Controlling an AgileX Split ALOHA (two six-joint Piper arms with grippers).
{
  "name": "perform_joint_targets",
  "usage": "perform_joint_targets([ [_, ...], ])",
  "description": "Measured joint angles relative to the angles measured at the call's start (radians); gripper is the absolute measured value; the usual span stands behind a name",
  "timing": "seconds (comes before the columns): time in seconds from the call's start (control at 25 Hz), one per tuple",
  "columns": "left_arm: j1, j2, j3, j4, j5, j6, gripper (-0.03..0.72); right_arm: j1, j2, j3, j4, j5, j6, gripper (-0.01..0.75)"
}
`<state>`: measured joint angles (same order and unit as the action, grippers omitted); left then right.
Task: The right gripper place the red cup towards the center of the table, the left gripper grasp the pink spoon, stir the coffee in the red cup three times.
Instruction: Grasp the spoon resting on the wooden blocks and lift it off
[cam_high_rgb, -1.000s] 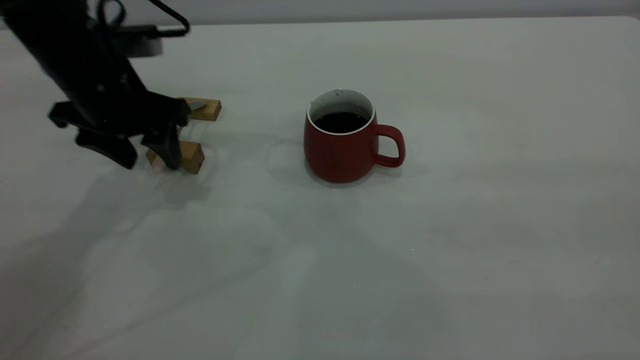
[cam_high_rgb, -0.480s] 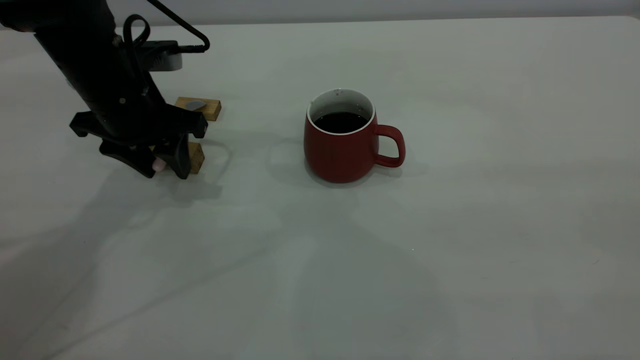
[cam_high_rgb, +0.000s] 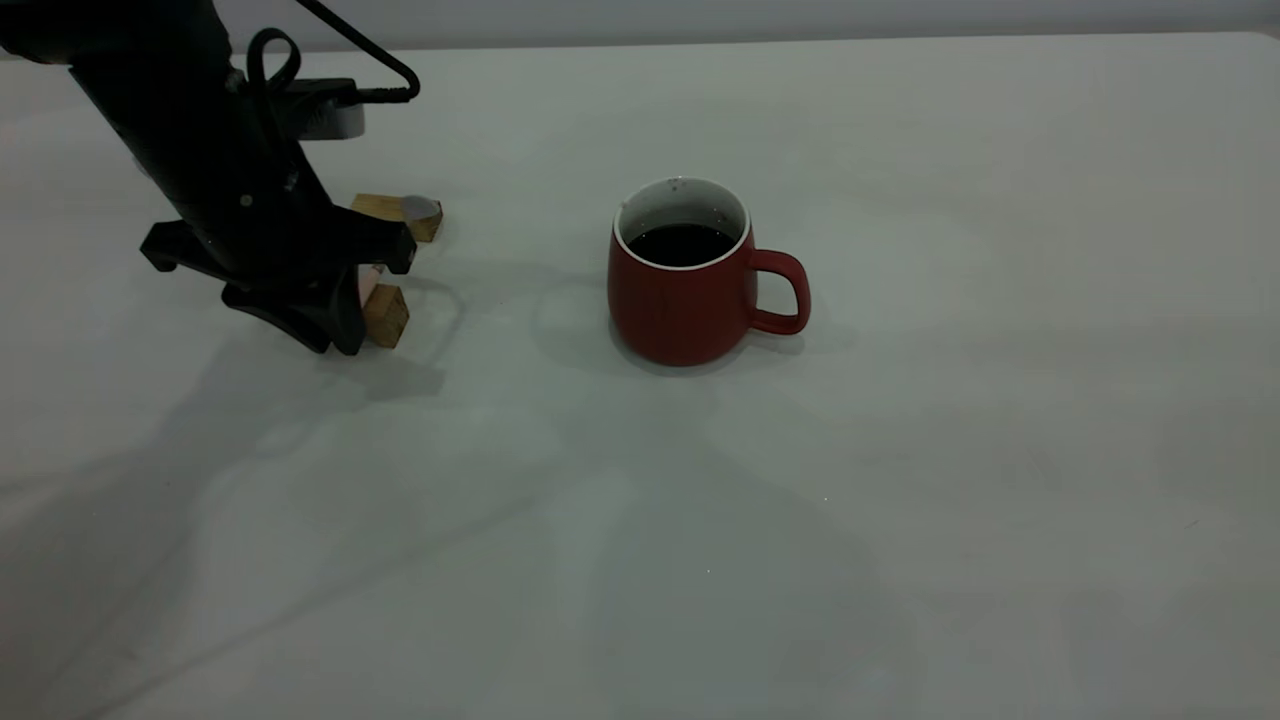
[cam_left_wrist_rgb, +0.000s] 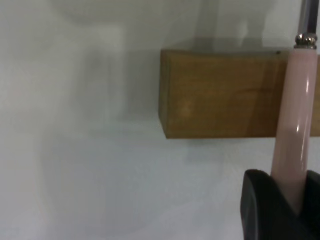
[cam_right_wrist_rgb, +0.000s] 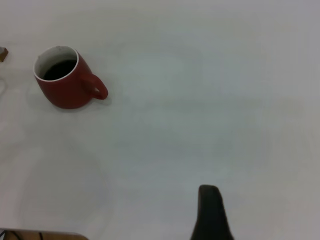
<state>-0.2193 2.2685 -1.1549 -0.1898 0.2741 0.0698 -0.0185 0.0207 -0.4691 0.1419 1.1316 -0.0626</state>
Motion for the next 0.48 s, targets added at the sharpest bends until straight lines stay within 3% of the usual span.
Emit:
perform_joint_targets([
  [0.16, 0.0, -0.021, -0.057, 0.0, 0.131, -0.004, 0.172, 0.0, 0.0, 0.0, 0.0, 0.0, -0.001, 0.592],
  [0.28, 0.0, -0.069, -0.164, -0.013, 0.347, -0.055, 0.172, 0.0, 0.0, 0.0, 0.0, 0.0, -0.001, 0.592],
  [0.48, 0.0, -0.12, -0.354, -0.176, 0.719, -0.41, 0.172, 0.0, 0.0, 0.0, 0.0, 0.0, -0.001, 0.592],
])
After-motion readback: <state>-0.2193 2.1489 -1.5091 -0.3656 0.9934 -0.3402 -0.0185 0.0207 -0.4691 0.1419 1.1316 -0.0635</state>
